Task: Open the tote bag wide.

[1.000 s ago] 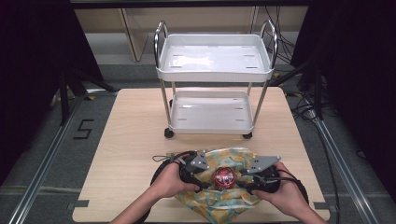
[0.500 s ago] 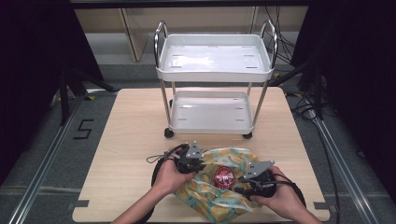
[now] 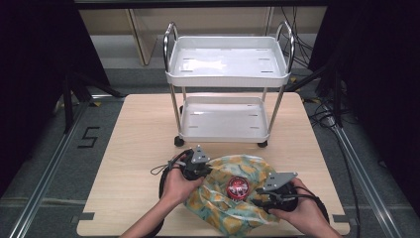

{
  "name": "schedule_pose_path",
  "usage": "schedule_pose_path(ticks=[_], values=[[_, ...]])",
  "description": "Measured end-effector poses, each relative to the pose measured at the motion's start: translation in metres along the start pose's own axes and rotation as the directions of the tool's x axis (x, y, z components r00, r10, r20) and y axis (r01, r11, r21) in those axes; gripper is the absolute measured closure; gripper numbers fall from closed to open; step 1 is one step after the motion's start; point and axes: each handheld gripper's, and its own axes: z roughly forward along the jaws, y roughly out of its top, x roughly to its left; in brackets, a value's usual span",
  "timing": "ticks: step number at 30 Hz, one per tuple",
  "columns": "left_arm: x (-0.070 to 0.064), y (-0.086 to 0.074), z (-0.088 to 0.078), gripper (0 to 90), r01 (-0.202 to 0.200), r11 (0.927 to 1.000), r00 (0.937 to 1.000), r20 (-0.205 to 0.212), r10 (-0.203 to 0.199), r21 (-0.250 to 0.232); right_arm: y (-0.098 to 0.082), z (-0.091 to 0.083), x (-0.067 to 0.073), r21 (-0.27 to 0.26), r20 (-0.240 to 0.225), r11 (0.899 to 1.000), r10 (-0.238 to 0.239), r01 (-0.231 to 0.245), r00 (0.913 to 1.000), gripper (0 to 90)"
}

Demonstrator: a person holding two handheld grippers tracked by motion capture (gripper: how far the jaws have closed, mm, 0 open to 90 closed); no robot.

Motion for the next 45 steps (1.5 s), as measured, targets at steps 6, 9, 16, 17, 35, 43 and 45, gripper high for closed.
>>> schedule_pose_path(ticks=[6,9,16,17,35,43,45], values=[[0.002,0.001,0.004,87.3,0.013,0.9999,0.9999,0.003,-0.013,0.007,0.007,0.001,-0.004,-0.013,0.007,1.0,-0.008,0.008,0.9999,77.3],[0.002,0.002,0.007,87.4,0.003,0.9999,1.0,0.005,-0.003,0.014,0.006,0.005,-0.003,0.01,-0.014,0.999,0.031,-0.03,0.9994,84.6],[0.007,-0.006,0.007,87.7,0.028,0.9992,0.9994,-0.02,-0.028,0.03,0.003,0.017,0.006,0.079,-0.06,0.997,0.013,-0.008,0.9981,90.0],[0.009,-0.007,0.008,87.7,0.032,0.999,0.9993,-0.019,-0.032,0.03,0.003,0.019,0.008,0.084,-0.062,0.996,0.022,-0.017,0.9978,90.0],[0.003,0.005,-0.015,58.4,0.023,0.9979,0.9977,-0.062,-0.027,-0.061,0.004,0.008,0.005,0.106,-0.057,0.994,0.013,-0.007,0.9983,81.2],[-0.018,0.022,-0.056,46.3,-0.073,0.9849,0.9943,-0.088,0.06,-0.157,0.02,-0.013,-0.012,-0.011,0.06,0.999,0.042,-0.042,0.9973,73.8],[-0.024,0.024,-0.063,46.9,-0.086,0.9813,0.9935,-0.088,0.071,-0.172,0.023,-0.014,-0.017,-0.025,0.077,0.998,0.053,-0.052,0.9956,72.4]])
